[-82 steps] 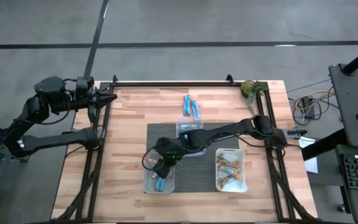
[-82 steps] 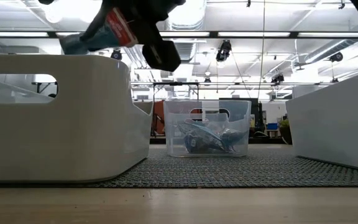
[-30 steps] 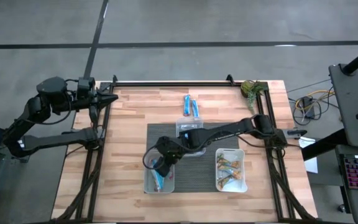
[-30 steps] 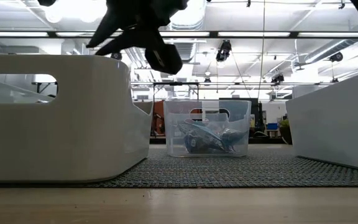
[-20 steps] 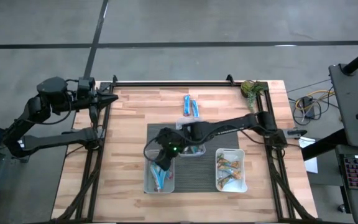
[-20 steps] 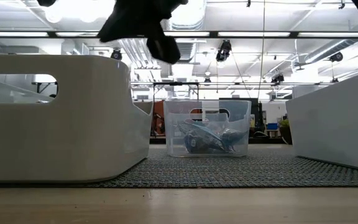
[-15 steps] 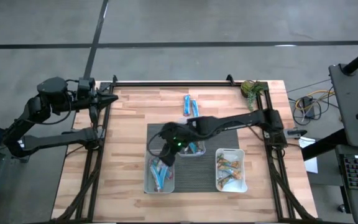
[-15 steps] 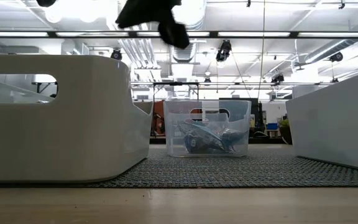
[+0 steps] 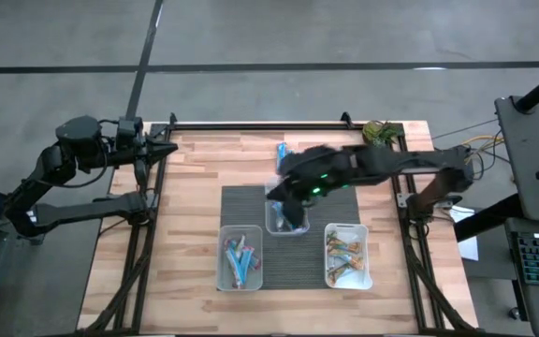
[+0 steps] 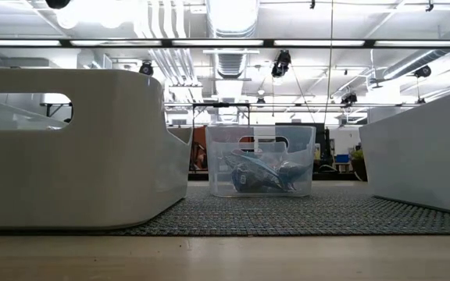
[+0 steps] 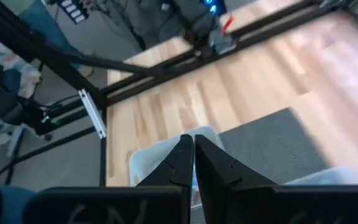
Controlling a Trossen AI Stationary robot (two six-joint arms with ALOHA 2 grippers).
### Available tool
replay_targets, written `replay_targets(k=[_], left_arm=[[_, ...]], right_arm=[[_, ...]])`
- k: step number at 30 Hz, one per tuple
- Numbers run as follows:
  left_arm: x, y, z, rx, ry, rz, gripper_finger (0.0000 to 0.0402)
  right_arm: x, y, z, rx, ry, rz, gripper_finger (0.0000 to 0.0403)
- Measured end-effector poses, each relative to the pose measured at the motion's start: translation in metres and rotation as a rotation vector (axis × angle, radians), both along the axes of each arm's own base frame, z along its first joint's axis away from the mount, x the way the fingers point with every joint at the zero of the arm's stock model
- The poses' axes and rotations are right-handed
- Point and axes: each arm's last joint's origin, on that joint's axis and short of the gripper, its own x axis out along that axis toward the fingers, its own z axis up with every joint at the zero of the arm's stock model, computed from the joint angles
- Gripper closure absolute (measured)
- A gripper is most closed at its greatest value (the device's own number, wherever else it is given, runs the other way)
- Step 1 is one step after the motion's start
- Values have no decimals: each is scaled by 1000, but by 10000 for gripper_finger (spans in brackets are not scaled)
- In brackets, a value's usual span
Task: Pick and place Granola Bars by type
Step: Put the red granola bar into the gray bin
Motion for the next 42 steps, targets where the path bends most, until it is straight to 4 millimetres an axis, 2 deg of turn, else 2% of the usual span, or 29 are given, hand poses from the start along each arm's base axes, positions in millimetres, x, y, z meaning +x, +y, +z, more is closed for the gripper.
replay_targets(k=[5, 10, 17, 23, 31, 42], left_arm=[[0, 0, 0, 0, -2, -1, 402], [0, 0, 1, 3, -8, 0, 402], [0, 0, 2, 8, -18, 0, 402], [1, 1, 4, 18, -41, 0, 402], [11, 5, 6, 18, -54, 1, 402], [43, 20, 10, -9, -94, 10, 402]], right_arm=[[-42, -7, 27, -82, -37, -19, 394], [-83, -13, 45, -150, -39, -31, 394], [-135, -22, 63, -211, -30, -93, 394], [-173, -29, 70, -268, -6, -157, 394], [-205, -33, 59, -323, 27, -130, 394], [-249, -39, 12, -272, 66, -184, 394]])
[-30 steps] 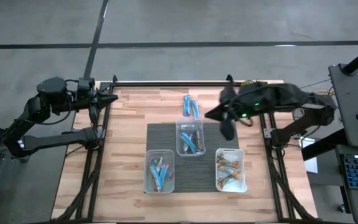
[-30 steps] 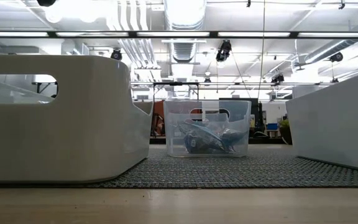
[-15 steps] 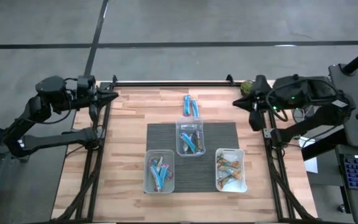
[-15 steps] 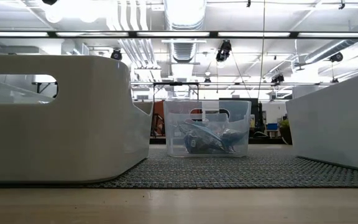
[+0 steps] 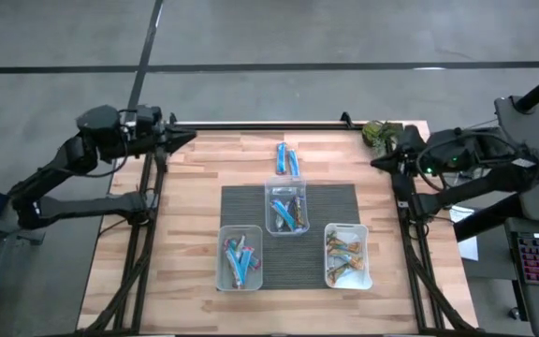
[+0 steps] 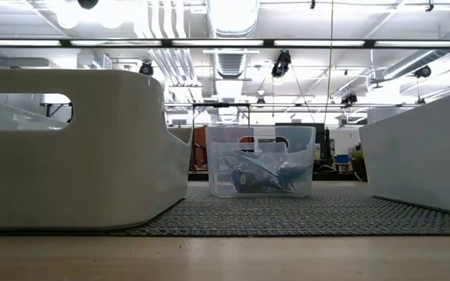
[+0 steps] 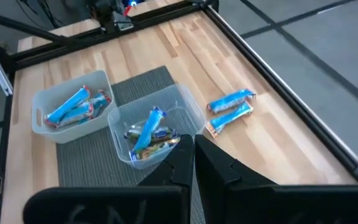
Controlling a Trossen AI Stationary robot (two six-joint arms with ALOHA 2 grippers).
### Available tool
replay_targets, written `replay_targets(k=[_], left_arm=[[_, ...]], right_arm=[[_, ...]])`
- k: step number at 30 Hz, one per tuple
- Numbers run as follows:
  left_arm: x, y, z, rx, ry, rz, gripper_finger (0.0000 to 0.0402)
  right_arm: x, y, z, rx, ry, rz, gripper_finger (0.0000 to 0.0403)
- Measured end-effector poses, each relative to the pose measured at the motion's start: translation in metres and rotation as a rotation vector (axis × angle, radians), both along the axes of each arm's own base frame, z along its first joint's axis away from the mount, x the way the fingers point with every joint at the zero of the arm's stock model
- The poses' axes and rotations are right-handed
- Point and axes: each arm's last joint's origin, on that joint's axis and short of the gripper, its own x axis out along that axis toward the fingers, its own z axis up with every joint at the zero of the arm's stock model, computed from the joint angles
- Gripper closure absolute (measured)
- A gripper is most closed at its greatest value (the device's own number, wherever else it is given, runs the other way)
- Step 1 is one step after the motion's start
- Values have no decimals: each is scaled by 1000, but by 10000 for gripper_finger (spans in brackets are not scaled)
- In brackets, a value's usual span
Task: Pick and place Granola Bars by type
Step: Put the red granola bar into the gray bin
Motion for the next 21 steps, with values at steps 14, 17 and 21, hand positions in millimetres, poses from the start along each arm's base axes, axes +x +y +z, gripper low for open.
replay_targets(k=[14, 17, 21], left_arm=[[37, 24, -1, 42, 24, 100, 397], [48, 30, -1, 50, 58, 105, 384], [58, 38, 9, 50, 63, 113, 353]], right_arm=[[-12, -4, -22, 21, -119, -136, 394], [-12, -5, -20, 20, -126, -139, 394], [-13, -6, -17, 1, -141, -183, 394]])
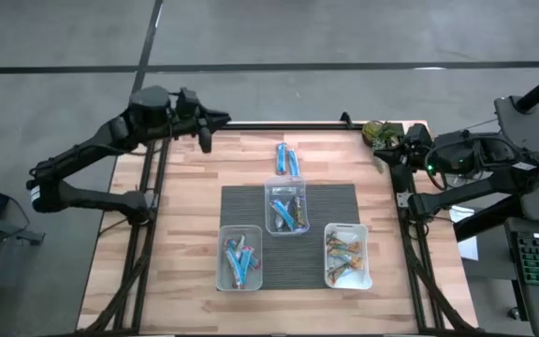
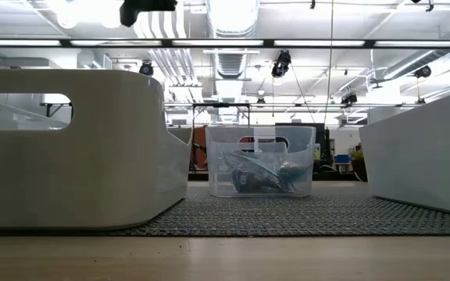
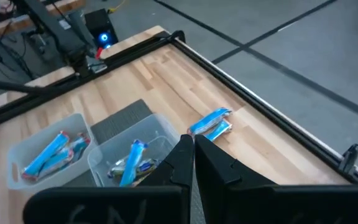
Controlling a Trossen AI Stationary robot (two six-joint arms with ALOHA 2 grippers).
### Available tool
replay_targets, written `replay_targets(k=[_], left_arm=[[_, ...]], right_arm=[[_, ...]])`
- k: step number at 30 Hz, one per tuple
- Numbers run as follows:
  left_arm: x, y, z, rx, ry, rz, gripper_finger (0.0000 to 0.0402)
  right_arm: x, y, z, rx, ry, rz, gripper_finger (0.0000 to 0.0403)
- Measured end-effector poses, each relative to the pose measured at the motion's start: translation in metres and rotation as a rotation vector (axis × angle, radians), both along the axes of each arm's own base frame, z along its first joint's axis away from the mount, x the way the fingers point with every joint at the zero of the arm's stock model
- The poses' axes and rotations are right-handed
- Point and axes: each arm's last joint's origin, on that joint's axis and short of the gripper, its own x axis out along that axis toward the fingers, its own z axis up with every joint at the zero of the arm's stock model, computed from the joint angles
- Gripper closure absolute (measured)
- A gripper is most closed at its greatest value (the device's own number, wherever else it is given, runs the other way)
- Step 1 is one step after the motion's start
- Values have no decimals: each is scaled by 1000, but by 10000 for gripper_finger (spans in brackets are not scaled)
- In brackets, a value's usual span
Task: Pick and place Granola Bars by type
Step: Put the red granola bar into the gray bin
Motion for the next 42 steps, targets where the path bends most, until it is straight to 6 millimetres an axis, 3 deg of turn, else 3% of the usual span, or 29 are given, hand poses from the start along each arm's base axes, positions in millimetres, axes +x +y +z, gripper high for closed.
replay_targets(k=[7, 15, 20, 27, 30, 42], left_arm=[[27, 20, 21, -56, 79, 28, 275], [86, 54, 40, -71, 137, 32, 202], [120, 74, 43, -108, 185, 39, 184], [151, 99, 44, -283, 214, 171, 184], [161, 106, 32, -321, 220, 228, 184], [172, 115, -37, -548, 354, 314, 184]], right_arm=[[-1, -1, 1, 31, -24, -41, 394], [-1, -1, 1, 35, -26, -43, 394], [-1, -1, 1, 56, -35, -53, 394], [-1, -1, 0, 65, -31, -58, 394], [-2, -1, 0, 64, -29, -58, 394], [-4, -1, -4, 68, 17, -53, 394]])
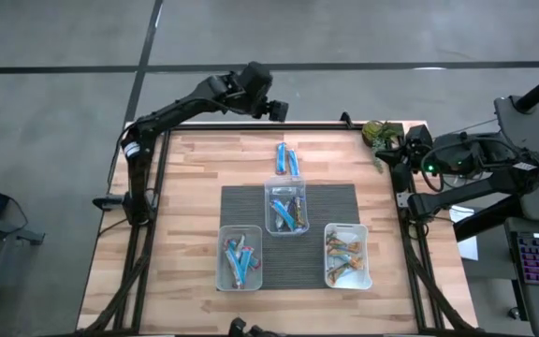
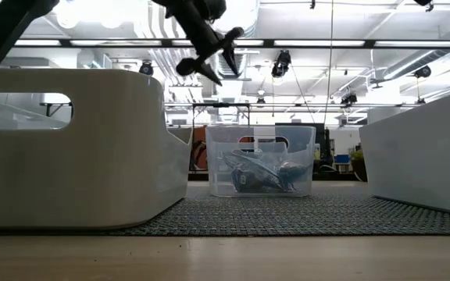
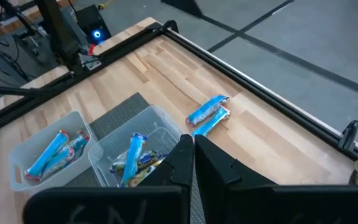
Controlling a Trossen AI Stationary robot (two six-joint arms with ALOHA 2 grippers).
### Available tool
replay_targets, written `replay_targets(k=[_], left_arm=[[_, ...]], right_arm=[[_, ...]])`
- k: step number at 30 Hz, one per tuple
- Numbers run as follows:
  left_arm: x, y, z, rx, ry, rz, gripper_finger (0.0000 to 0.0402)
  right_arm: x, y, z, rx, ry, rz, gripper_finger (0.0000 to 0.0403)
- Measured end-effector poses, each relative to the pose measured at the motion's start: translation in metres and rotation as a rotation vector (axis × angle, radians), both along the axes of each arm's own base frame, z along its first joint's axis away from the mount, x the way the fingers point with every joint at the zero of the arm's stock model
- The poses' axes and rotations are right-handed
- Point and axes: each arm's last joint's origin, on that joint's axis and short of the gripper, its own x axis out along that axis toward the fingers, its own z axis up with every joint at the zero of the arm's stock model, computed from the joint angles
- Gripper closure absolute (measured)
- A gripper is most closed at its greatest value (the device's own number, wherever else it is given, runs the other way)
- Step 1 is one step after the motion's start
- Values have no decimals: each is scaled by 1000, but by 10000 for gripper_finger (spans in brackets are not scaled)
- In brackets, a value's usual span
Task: Pick and place Granola Bars by type
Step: Put the red granola bar into the gray bin
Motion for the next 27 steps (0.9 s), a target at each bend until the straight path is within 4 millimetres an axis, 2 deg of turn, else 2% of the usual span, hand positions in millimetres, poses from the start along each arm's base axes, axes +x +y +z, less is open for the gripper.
replay_targets(k=[9, 15, 22, 27], left_arm=[[7, 2, -51, -109, 44, 78, 184], [16, -1, -76, -118, 2, 89, 184], [24, -1, -85, -133, -46, 90, 184], [41, 9, -86, -130, -60, 56, 184]], right_arm=[[-1, 0, -1, 23, 6, -17, 394], [-1, 0, -1, 25, 5, -18, 394], [-1, 0, -1, 34, 0, -24, 394], [-1, 0, -1, 34, 0, -24, 394]])
